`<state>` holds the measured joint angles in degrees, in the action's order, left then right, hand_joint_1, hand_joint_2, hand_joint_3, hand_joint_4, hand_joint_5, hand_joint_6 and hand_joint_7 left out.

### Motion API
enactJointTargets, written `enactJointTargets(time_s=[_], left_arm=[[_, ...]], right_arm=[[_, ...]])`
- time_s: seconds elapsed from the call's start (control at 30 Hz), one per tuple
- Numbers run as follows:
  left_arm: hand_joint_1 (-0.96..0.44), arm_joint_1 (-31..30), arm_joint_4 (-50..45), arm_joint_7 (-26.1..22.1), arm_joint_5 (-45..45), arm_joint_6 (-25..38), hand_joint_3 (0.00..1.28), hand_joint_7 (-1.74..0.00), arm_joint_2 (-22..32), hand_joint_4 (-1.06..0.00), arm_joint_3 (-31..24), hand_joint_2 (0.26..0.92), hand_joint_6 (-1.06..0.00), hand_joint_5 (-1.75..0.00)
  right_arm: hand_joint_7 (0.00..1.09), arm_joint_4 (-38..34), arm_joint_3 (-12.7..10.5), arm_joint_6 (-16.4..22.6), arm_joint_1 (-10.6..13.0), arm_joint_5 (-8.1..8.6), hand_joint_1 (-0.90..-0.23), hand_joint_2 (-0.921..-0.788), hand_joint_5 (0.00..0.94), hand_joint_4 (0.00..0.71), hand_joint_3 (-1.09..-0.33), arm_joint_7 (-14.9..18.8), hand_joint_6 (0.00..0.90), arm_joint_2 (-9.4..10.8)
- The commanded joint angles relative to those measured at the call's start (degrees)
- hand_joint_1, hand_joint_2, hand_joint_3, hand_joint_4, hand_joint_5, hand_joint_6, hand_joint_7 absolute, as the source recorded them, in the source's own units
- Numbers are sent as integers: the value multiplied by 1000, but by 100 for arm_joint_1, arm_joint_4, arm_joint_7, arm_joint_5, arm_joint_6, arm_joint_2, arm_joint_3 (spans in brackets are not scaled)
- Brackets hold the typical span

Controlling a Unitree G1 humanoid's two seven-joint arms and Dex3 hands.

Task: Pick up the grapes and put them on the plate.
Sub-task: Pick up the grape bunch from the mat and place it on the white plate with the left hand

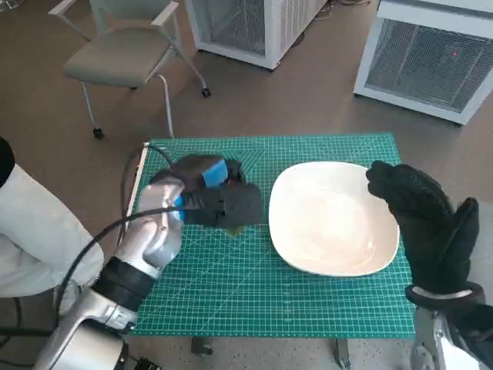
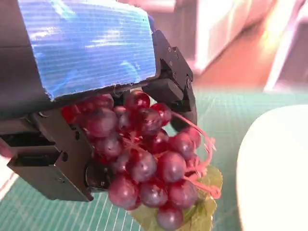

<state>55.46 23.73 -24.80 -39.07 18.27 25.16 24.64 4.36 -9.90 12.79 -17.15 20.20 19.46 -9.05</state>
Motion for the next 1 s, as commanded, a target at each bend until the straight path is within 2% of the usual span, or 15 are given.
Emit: enactJointTargets(time_s=[0.03, 0.2, 0.37, 0.47, 0.63, 0.8, 1.0], left_arm=[[2, -41, -854, -159, -26, 112, 62, -948, 244, -783, -263, 883, -727, -1174], [2, -44, -1261, -153, -27, 43, 42, -854, 337, -759, -414, 893, -769, -1242], [4, 7, -1367, -64, -97, -88, 49, -761, 371, -648, -433, 907, -823, -1384], [4, 69, -1251, -27, -116, -168, 48, -750, 329, -622, -400, 913, -828, -1415], [3, 223, -978, -48, -162, -232, 49, -792, 197, -650, -300, 909, -803, -1377], [1, 315, -867, -180, -138, -195, 54, -1030, -5, -701, -208, 898, -737, -1184], [-1, 564, -568, -457, 62, -324, 69, -924, -373, -734, -84, 886, -747, -1242]], right_arm=[[954, -67, 4, -69, 12, 14, -430, -921, 664, 425, -626, 22, 174, -33], [953, -84, 20, -46, -1, -4, -430, -921, 664, 426, -626, 20, 174, -18], [953, -119, 23, -15, -12, -17, -430, -921, 663, 426, -626, 23, 175, -9], [952, -133, 23, 0, -13, -18, -429, -921, 663, 426, -626, 27, 175, -5], [953, -134, 19, 14, -5, -16, -429, -921, 664, 426, -627, 25, 174, -6], [953, -110, 9, 17, 14, -7, -429, -921, 664, 426, -627, 23, 174, -11], [953, -62, -2, 28, 57, -15, -430, -921, 664, 426, -627, 15, 174, -16]])
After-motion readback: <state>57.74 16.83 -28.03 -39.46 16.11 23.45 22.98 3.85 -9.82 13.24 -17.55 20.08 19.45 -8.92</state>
